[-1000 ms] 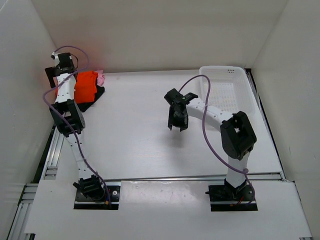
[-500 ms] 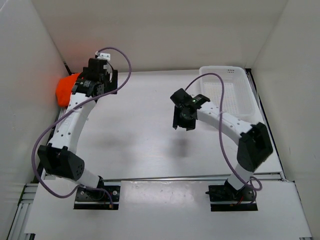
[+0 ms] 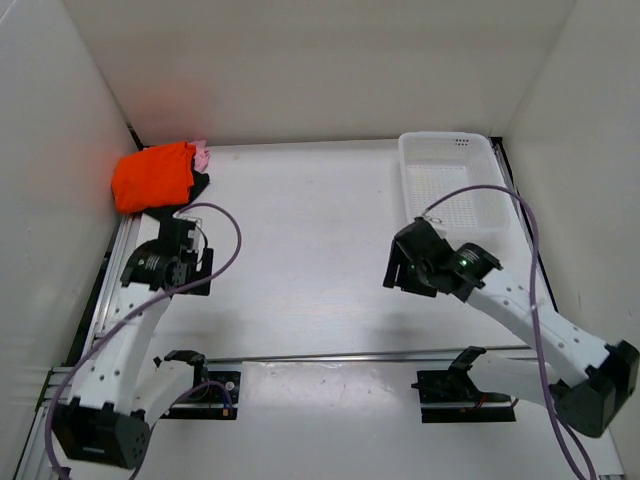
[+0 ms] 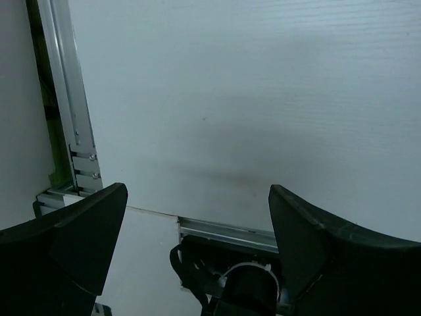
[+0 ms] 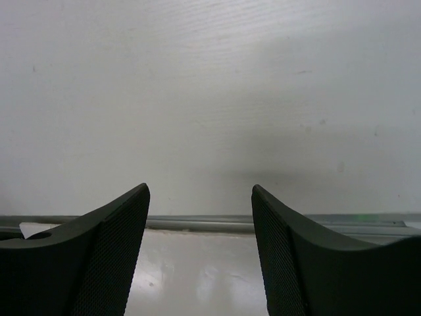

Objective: Fold and stack the t-shirts
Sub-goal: Put the neatly folded tshirt into the corner of the board with the left arm

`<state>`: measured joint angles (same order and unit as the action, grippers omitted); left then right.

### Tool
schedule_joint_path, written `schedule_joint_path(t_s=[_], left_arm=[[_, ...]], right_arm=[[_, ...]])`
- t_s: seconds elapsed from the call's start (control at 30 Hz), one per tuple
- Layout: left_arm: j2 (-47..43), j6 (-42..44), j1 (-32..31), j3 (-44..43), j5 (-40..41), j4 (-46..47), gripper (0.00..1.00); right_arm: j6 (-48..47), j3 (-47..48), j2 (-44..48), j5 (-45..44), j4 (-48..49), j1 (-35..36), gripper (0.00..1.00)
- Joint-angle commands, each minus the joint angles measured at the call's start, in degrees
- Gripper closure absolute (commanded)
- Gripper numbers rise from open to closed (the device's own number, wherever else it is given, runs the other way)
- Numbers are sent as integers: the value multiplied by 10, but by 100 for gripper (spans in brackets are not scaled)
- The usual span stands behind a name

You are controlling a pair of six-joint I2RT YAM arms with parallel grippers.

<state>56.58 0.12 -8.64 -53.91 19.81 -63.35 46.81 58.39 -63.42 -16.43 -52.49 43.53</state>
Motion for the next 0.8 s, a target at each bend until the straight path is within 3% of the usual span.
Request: schedule_joint_path(t_s=[0.0,0.27,0.47,0.77], left_arm=[[-60,-1,6,29,-14,-32,0],[-167,-1,56,87,51,-63,0],[-192,-1,89,87,-20,-90,0],[-198,-1,124,87,-55,-90,0]], right_arm=[[37,-42,69,-24,-4,1,31],[63,-113,167,-19,-4,1,30],[57,-124,192,-19,-4,1,30],[40,-124,187,-19,-9,1,27]])
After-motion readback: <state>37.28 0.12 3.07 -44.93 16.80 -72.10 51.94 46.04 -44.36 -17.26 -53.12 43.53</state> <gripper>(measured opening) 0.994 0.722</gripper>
